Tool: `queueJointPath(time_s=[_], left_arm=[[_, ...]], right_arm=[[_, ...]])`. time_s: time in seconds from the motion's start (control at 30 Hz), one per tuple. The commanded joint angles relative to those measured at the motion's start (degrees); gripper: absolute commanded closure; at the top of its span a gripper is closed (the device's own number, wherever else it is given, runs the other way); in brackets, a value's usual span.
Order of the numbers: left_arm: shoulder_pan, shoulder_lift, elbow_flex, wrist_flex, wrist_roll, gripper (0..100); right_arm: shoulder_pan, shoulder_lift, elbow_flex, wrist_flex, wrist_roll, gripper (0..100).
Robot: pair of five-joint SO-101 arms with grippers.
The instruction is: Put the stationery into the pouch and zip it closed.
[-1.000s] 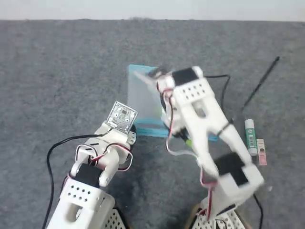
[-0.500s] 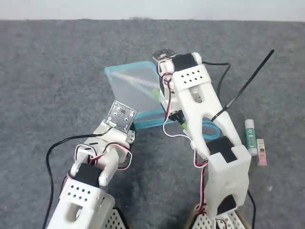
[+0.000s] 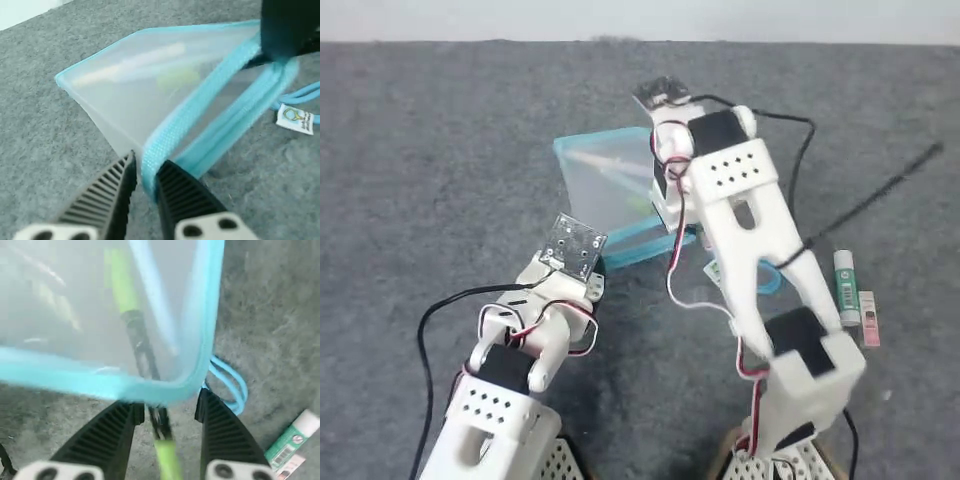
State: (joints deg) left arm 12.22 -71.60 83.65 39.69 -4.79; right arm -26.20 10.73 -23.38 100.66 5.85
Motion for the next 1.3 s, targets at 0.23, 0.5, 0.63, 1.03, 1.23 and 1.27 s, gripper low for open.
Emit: queueJointPath(time_s=[0.23,0.5,0.63,1.03,1.23,1.27], left_arm=[[0.1,0.1,-0.6,-1.1,0.4,99],[-5.4,0.0,-3.7,1.7,0.6,99],[-6.1,0.0,-3.6,1.7,0.6,99],[-6.2,0.0,-2.3,1.5,0.4,99],[-6.5,0.0,-2.3,1.7,0.5,99],[-6.5,0.0,-2.2,1.7,0.5,99]], right_arm=[[0.0,-21.1,5.5,2.0,7.8,83.5],[19.9,-29.4,27.4,-1.1,21.0,83.5],[36.8,-32.2,36.7,-5.0,31.6,83.6],[62.8,-32.5,59.7,-27.4,47.3,83.6],[63.5,-30.5,64.7,-34.3,47.1,83.6],[63.7,-29.3,64.7,-34.4,47.1,83.6]])
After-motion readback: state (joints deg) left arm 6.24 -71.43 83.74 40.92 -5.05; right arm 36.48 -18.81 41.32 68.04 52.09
